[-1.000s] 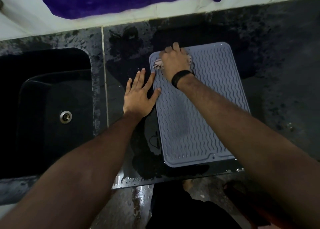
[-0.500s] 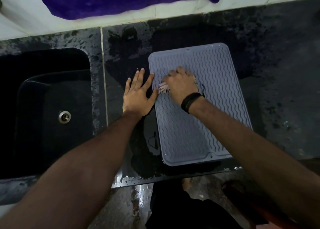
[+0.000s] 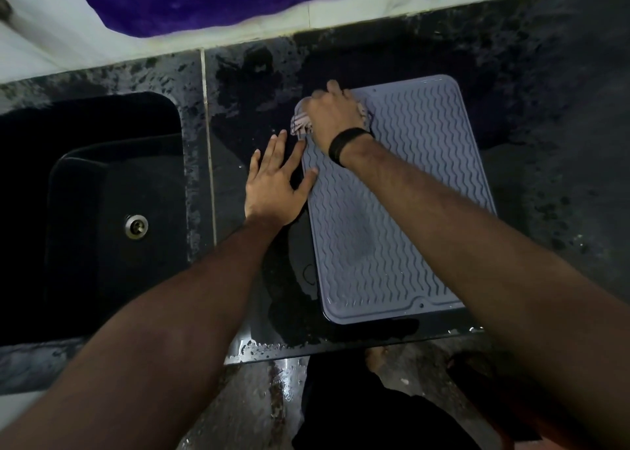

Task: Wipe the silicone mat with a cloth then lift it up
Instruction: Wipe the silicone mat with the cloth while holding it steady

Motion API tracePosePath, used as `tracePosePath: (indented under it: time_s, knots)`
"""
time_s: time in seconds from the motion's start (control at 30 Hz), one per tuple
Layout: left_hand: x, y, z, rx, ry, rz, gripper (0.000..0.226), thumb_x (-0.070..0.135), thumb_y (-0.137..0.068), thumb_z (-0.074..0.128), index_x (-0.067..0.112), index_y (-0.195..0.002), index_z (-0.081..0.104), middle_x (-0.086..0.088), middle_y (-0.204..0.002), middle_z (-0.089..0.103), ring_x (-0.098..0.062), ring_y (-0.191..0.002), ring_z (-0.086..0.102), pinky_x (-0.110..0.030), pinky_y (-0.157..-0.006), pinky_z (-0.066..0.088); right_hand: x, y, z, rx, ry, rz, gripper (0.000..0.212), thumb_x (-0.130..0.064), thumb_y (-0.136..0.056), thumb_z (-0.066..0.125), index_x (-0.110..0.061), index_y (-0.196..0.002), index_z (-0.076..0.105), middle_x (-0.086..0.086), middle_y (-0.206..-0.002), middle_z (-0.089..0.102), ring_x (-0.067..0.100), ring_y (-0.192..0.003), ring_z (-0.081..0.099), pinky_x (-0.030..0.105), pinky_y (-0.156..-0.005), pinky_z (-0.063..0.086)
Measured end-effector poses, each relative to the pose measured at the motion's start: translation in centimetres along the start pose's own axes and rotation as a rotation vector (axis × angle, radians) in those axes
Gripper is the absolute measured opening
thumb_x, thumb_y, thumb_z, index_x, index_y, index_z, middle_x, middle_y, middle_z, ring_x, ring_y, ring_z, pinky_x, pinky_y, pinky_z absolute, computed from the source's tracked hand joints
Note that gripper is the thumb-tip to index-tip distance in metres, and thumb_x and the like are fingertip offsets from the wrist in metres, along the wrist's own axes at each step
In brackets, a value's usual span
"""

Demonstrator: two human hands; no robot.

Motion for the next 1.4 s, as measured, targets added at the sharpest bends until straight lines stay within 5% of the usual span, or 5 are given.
tracePosePath:
  time_s: [0.3, 0.6, 0.83, 1.03, 1.4]
  knots:
    - [0.0, 0.1, -0.1, 0.005, 0.009, 0.0, 0.066, 0.065, -0.104, 0.028, 0.034, -0.162, 0.025, -0.002, -0.171, 0.013, -0.017, -0.158, 0.008, -0.046, -0.128, 0.007, 1.6, -0.7, -0.7, 0.033, -0.089, 0.065, 0.033, -0.014, -0.087, 0.06, -0.011, -0.119, 0.06, 0.013, -0.12, 0.06, 0.033, -0.122, 0.042, 0.045, -0.094, 0.041]
    - [0.2, 0.1, -0.3, 0.005, 0.001, -0.013, 0.066, 0.064, -0.103, 0.028, 0.032, -0.161, 0.03, -0.003, -0.17, 0.019, -0.018, -0.158, 0.011, -0.047, -0.127, 0.01, -0.7, -1.7, 0.0, -0.025, 0.063, -0.09, 0.034, -0.013, -0.089, 0.055, -0.01, -0.123, 0.059, 0.013, -0.128, 0.055, 0.035, -0.128, 0.036, 0.048, -0.098, 0.036]
    - [0.1, 0.2, -0.4, 0.0, 0.02, 0.002, 0.067, 0.065, -0.103, 0.027, 0.033, -0.162, 0.027, -0.002, -0.171, 0.013, -0.017, -0.158, 0.008, -0.046, -0.128, 0.007, 3.1, -2.1, -0.6, -0.052, 0.128, 0.077, 0.036, -0.017, -0.087, 0.06, -0.009, -0.122, 0.059, 0.015, -0.125, 0.057, 0.036, -0.124, 0.039, 0.049, -0.096, 0.038]
    - [0.1, 0.1, -0.1, -0.003, 0.0, -0.009, 0.067, 0.066, -0.103, 0.026, 0.034, -0.162, 0.027, -0.001, -0.172, 0.013, -0.015, -0.158, 0.007, -0.045, -0.128, 0.007, 0.9, -0.1, 0.0, -0.072, 0.163, 0.023, 0.035, -0.02, -0.091, 0.054, -0.009, -0.124, 0.059, 0.015, -0.128, 0.055, 0.036, -0.128, 0.036, 0.051, -0.097, 0.039]
    - [-0.1, 0.1, 0.0, 0.001, -0.003, -0.005, 0.066, 0.066, -0.103, 0.028, 0.035, -0.162, 0.024, -0.001, -0.172, 0.012, -0.015, -0.158, 0.006, -0.044, -0.128, 0.006, 1.9, 6.3, -0.2, -0.071, -0.017, 0.07, 0.028, -0.019, -0.087, 0.059, -0.014, -0.114, 0.063, 0.01, -0.116, 0.061, 0.031, -0.118, 0.044, 0.044, -0.095, 0.04]
Point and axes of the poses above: each hand's wrist, its own y-axis away from the middle knuckle, its own z-axis out of the palm, x = y × z, the point moved 1 cm from there along -y, towards the middle knuckle
